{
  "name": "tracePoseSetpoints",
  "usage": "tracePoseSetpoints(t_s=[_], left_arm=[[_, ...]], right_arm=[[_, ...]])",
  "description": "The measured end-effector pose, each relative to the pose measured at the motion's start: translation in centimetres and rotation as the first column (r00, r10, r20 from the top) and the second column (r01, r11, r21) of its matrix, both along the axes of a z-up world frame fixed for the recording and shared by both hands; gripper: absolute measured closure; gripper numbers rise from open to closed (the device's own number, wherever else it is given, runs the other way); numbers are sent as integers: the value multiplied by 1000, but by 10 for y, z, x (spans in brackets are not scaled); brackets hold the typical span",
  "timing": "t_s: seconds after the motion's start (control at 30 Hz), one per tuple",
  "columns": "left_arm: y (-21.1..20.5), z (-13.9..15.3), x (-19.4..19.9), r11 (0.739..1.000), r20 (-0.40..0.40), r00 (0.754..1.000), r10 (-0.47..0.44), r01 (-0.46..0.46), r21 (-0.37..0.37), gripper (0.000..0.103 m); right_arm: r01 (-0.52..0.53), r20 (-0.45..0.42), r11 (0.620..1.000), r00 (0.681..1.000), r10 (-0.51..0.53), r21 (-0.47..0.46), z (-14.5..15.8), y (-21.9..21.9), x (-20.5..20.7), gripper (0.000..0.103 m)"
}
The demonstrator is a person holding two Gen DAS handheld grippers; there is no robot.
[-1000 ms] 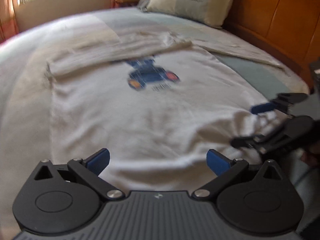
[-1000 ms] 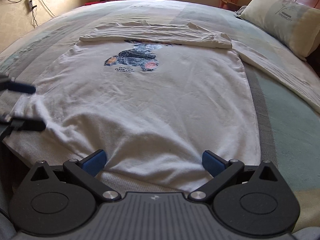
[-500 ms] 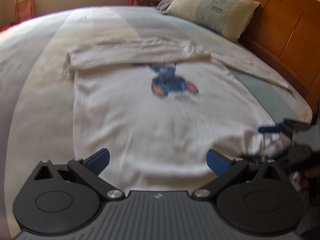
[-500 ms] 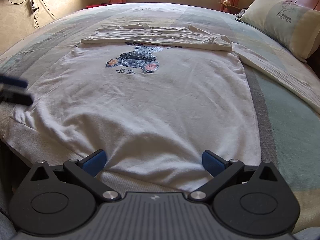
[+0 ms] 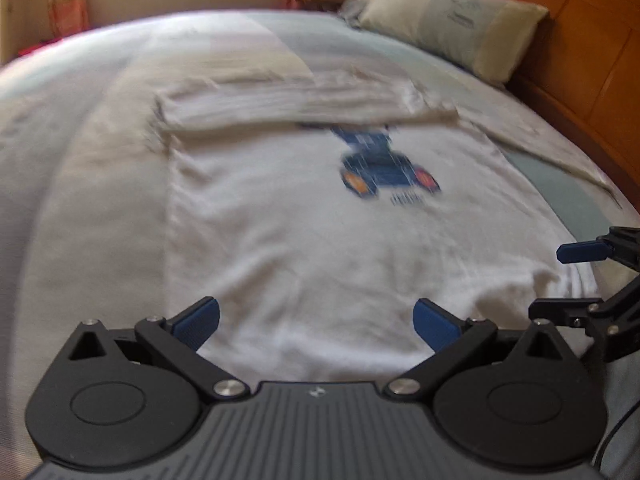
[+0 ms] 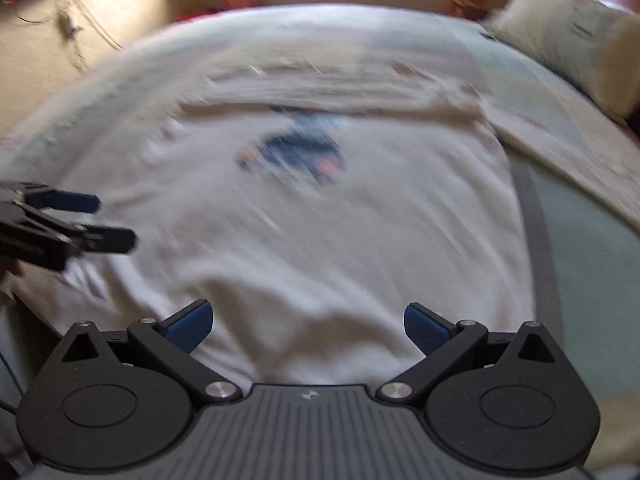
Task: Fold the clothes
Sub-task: 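Move the open right gripper toward the outstretched white sleeve cuff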
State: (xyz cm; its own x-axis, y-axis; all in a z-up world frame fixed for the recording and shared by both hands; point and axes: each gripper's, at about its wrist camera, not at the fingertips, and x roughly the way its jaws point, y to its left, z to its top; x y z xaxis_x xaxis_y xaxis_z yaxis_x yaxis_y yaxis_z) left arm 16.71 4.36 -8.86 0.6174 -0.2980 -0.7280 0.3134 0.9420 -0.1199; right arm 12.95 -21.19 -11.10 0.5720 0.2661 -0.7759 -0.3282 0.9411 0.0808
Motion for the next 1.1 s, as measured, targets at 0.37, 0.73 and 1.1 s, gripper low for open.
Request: tracePoseSetpoints(t_s=[0.37,0.73,1.1], left_arm=[[7,11,-2,998,-5,1000,22,-22,-62,1],[-5,13,-8,999,-6,1000,-10,9,-46,1],[-34,20,24,990,51,990,-133,135,-30,1]], right_arm=[[30,4,1000,1000,-30,-7,-10,3,9,0],[-99,11,994,995,100,-41,-15,37,-7,0],[48,57,998,997,-50,33,13,-10,-7,0]])
